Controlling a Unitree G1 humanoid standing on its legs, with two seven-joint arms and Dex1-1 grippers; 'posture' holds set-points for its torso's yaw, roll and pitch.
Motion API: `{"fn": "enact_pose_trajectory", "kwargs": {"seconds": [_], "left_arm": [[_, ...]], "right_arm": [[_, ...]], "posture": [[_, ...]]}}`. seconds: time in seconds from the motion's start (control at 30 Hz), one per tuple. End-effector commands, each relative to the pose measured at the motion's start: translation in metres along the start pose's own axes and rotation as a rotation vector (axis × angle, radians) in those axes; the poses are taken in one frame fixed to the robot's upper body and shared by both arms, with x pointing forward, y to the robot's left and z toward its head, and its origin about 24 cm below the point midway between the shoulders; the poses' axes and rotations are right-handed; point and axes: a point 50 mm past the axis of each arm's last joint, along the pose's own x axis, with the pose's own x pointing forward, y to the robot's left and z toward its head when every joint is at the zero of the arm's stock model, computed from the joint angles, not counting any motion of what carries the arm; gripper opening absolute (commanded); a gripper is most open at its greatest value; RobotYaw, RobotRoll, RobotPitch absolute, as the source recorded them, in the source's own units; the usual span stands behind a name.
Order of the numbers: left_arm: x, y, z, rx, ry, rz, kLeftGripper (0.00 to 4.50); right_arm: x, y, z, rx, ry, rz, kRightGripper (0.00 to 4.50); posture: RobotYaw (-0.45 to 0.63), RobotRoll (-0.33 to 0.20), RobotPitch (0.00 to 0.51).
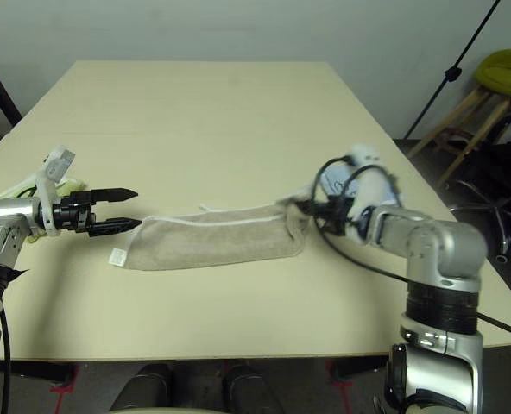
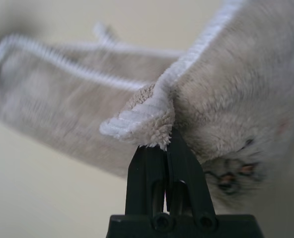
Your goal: Fold the towel and set it aside.
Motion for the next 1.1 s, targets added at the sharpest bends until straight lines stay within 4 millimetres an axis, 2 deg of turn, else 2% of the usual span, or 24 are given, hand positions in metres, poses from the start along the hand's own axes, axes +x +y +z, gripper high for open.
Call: {"fn": "enact_pose_trajectory", "kwargs": {"seconds": [0.03, 0.23, 0.57, 0.93, 1.03, 1.1], "left_arm": [[0.0, -0.003, -0.002, -0.005, 0.003, 0.008, 4.5], [0.002, -0.006, 0.0, -0.007, -0.003, 0.016, 4.5], [0.006, -0.007, 0.003, -0.002, -0.013, 0.024, 4.5], [0.009, -0.006, 0.007, 0.007, -0.025, 0.029, 4.5], [0.009, -0.007, 0.008, 0.007, -0.026, 0.029, 4.5], [0.009, -0.007, 0.008, 0.006, -0.025, 0.028, 4.5]], "right_arm": [[0.012, 0.004, -0.013, -0.04, 0.077, -0.015, 0.04], [0.022, 0.01, -0.02, -0.092, 0.128, -0.01, 0.04], [0.028, 0.038, 0.0, -0.113, 0.057, 0.114, 0.04], [0.03, 0.057, 0.008, -0.132, 0.014, 0.229, 0.04], [0.03, 0.056, 0.003, -0.144, 0.049, 0.227, 0.04], [0.033, 0.051, -0.009, -0.2, 0.118, 0.179, 0.04]], "posture": [[0.04, 0.0, 0.06], [0.05, 0.0, 0.06], [0.05, 0.0, 0.058], [0.06, 0.0, 0.057], [0.06, 0.0, 0.056], [0.06, 0.0, 0.054]]}}
